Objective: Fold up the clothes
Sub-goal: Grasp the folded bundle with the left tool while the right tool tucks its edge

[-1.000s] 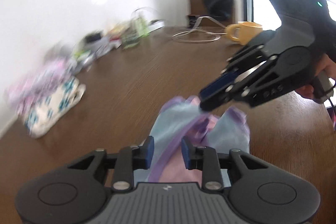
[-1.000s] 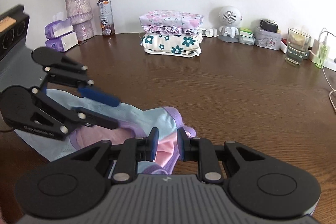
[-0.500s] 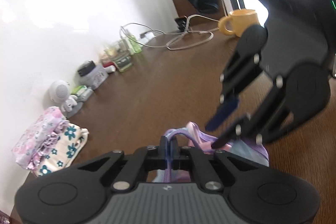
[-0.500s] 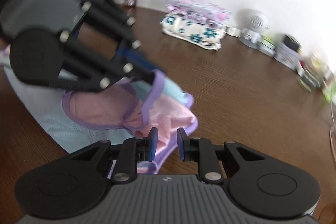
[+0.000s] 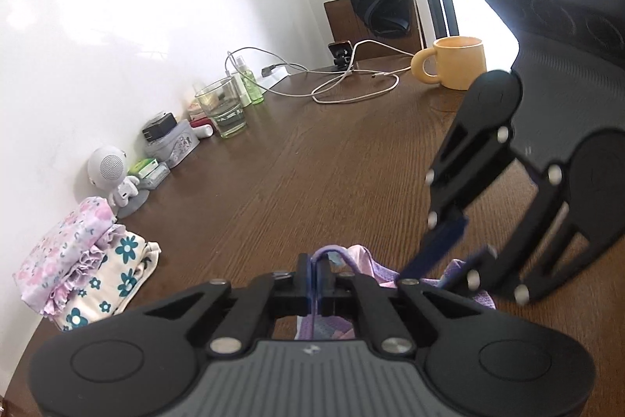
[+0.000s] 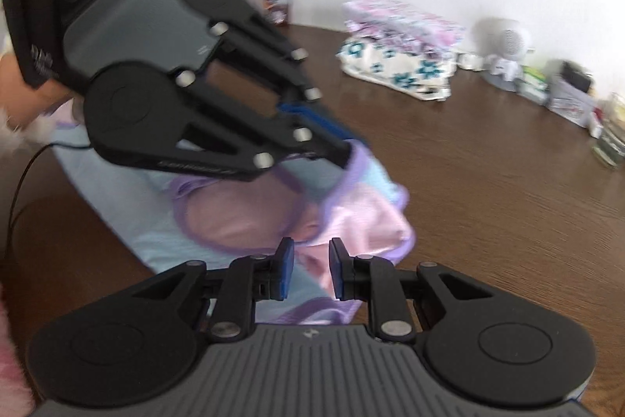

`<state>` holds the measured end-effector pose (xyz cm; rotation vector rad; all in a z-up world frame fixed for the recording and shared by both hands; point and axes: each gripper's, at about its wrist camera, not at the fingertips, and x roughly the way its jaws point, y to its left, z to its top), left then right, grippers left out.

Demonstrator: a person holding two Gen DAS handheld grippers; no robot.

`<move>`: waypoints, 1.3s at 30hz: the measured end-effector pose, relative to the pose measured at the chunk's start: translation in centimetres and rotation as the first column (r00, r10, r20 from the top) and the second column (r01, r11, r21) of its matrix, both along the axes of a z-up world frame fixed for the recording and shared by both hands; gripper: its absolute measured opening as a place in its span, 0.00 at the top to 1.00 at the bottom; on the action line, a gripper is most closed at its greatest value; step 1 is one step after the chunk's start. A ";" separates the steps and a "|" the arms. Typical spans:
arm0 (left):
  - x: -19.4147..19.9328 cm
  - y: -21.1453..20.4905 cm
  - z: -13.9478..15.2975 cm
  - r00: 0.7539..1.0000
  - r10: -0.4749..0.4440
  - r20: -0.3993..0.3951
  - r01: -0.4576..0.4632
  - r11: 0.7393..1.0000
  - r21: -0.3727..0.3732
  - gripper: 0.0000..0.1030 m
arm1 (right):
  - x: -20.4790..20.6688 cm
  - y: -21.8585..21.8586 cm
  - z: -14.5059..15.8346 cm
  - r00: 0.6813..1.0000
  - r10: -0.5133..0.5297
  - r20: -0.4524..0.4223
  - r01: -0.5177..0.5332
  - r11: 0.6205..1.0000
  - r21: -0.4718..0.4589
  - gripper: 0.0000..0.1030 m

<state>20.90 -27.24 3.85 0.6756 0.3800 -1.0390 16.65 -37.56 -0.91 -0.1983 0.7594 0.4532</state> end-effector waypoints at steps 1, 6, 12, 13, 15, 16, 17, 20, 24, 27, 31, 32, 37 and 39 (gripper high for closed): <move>-0.1 0.0 0.1 1.000 -0.004 -0.004 0.004 1.000 -0.002 0.98 | 0.4 0.3 -0.2 1.000 0.001 0.002 -0.001 1.000 -0.002 0.84; -0.3 0.4 0.4 1.000 -0.006 -0.016 0.006 1.000 -0.012 0.98 | 2.3 0.3 -0.5 0.995 -0.087 0.047 0.086 0.996 0.024 0.87; 0.3 0.8 0.5 0.999 0.016 -0.047 -0.017 0.999 -0.027 0.98 | 1.3 -1.5 -0.6 0.986 -0.164 0.040 0.159 0.981 0.116 0.84; 0.3 0.8 0.5 0.999 0.017 -0.047 -0.018 0.999 -0.026 0.98 | 0.8 -1.6 -0.5 0.987 -0.153 0.039 0.147 0.982 0.120 0.84; 0.2 0.8 0.5 0.999 0.016 -0.049 -0.017 1.000 -0.026 0.98 | -0.2 -1.6 -0.2 0.991 -0.123 0.051 0.116 0.986 0.121 0.84; 0.2 0.8 0.5 0.999 0.015 -0.049 -0.016 1.000 -0.026 0.98 | -0.8 -1.6 0.1 0.992 -0.108 0.057 0.101 0.988 0.117 0.84; 0.2 0.8 0.5 0.999 0.015 -0.050 -0.016 1.000 -0.026 0.98 | -1.2 -1.4 0.2 0.995 -0.089 0.055 0.082 0.990 0.114 0.84; 0.1 0.8 0.5 0.999 0.013 -0.053 -0.014 1.000 -0.026 0.98 | -0.9 -0.8 -0.2 0.999 -0.039 0.019 0.037 0.993 0.111 0.84; -0.4 0.7 0.6 0.999 -0.004 -0.050 0.003 1.000 -0.020 0.98 | 1.4 -0.5 -1.2 0.997 -0.072 -0.004 0.072 0.992 0.106 0.84; -0.8 0.8 0.6 0.999 -0.017 -0.048 0.016 1.000 -0.017 0.98 | 2.3 -1.1 -1.5 0.994 -0.106 -0.002 0.105 0.986 0.131 0.84; -0.7 0.8 0.6 0.999 -0.002 -0.051 0.001 1.000 -0.028 0.98 | 2.2 -1.9 -1.5 0.991 -0.135 0.008 0.131 0.977 0.170 0.72; -0.6 0.8 0.6 0.999 0.003 -0.054 -0.005 0.999 -0.032 0.98 | 2.0 -2.0 -1.4 0.991 -0.134 0.008 0.130 0.976 0.175 0.72; -0.5 1.0 0.8 0.998 0.001 -0.067 -0.004 0.999 -0.044 0.98 | 1.1 -1.6 -1.0 0.996 -0.090 -0.009 0.090 0.980 0.175 0.72; -0.8 1.0 0.9 0.997 -0.008 -0.072 0.004 0.999 -0.048 0.98 | 1.9 -1.5 -1.4 0.995 -0.099 -0.021 0.101 0.978 0.183 0.72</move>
